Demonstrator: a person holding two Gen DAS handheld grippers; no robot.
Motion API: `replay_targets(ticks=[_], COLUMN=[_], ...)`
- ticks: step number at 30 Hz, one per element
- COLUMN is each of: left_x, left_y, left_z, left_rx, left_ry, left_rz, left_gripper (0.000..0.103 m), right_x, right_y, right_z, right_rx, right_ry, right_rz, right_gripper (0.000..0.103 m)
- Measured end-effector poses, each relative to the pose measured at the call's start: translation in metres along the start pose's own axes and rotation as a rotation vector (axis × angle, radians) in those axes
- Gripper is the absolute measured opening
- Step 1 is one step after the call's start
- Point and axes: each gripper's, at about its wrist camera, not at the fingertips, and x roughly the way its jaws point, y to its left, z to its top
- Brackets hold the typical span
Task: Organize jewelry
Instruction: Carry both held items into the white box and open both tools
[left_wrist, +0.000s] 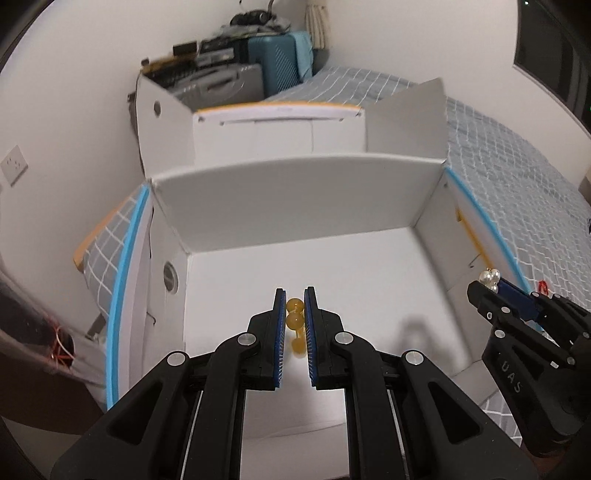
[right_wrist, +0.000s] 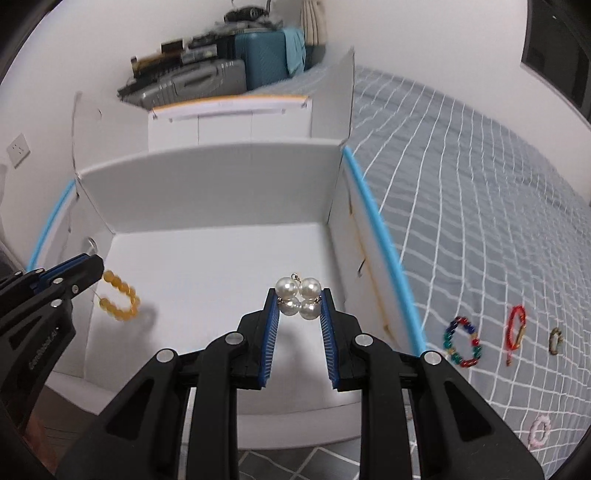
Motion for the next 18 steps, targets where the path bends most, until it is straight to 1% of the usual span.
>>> replay_targets(ticks=[5,11,14,15,16,17,18], left_x=[0.012,0.022,0.025,0.024,0.023,0.021,0.02], left_y=[0.002,0.006,0.009,0.01,0.009,0.01,0.01], left_z=[-0.001,-0.005,-0.007,-0.007,-0.007,-0.007,-0.006], left_rx=[-0.01,-0.028,-0.04,-0.042,-0.043,-0.043,-0.045], left_ry=[0.019,0.062,0.069,0.067,0.066,0.061,0.056], left_rz=[0.001,0.02,0.034,0.037,0.039,0.042,0.044], left_gripper=[0.009,0.01,0.012,0.013,0.017,0.024,0.028], right_x=[0.013,0.017,0.02,0.02,0.019,0.017,0.015], right_y=[0.002,0.001,0.002,0.002,0.001,0.001,0.001], right_z=[-0.003,-0.007,-0.006,-0.006,-0.007,-0.007,-0.005], right_rx=[0.002,-0.009,-0.016,-0.018,-0.017,-0.016,-0.014], right_ry=[0.037,0.049,0.054,0.055,0.053,0.047,0.043], right_rz=[0.001,-0.01,-0.008,-0.009,-0.007,-0.001,0.001], right_gripper=[0.021,0.022,0.022,0.024,0.028,0.03,0.035])
